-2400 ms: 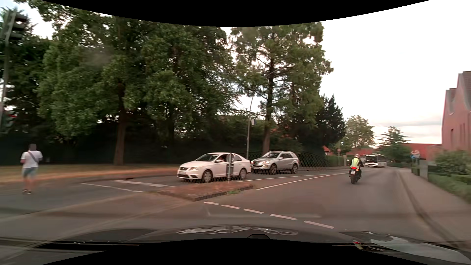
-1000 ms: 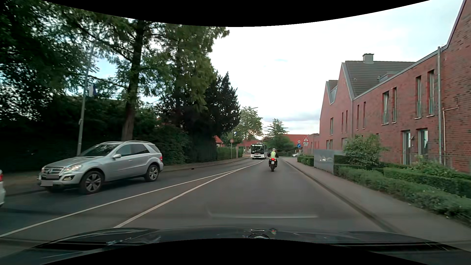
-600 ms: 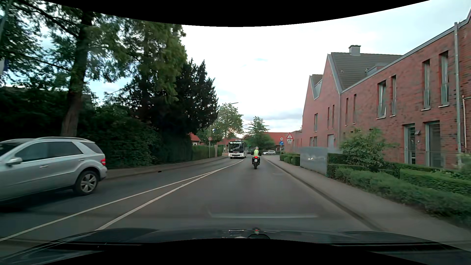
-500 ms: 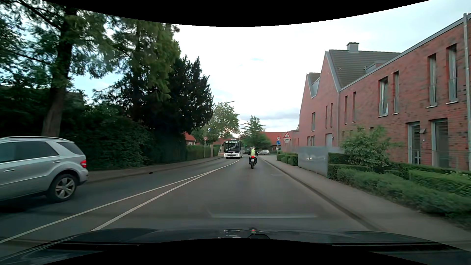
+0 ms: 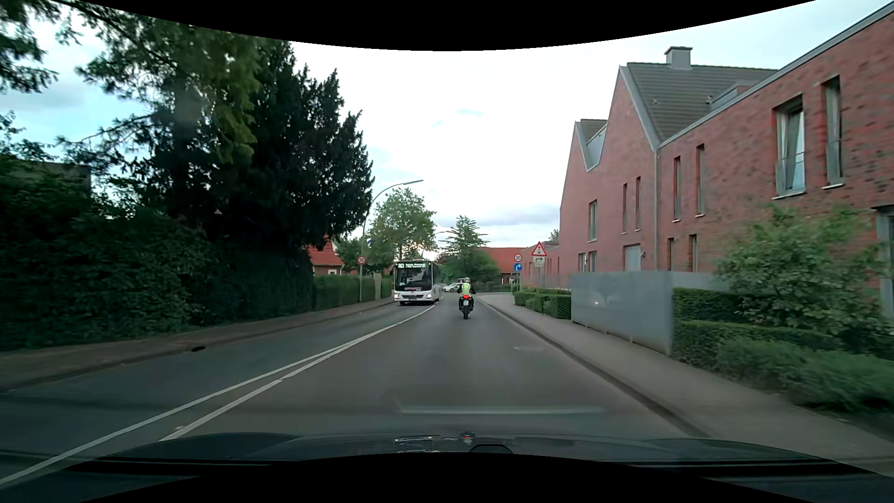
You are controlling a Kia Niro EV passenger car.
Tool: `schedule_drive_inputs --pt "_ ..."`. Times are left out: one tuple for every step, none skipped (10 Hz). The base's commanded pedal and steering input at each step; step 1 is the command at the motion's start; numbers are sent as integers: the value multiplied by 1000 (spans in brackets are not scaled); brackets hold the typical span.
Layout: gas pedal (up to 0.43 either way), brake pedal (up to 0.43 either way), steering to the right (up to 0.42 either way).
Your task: Follow the waypoints while adhering to traffic rules and regulations
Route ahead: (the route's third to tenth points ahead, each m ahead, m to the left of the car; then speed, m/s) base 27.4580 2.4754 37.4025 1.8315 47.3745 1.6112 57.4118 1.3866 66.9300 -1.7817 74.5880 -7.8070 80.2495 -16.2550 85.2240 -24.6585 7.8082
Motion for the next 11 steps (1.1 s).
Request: schedule_drive_inputs --pt "197 0 8" --pt "189 0 8" --pt "177 0 8" --pt "169 0 11" --pt "169 0 11" --pt "157 0 11" --pt "157 0 11" --pt "157 0 12" --pt "157 0 13" --pt "150 0 12" --pt "130 0 7"
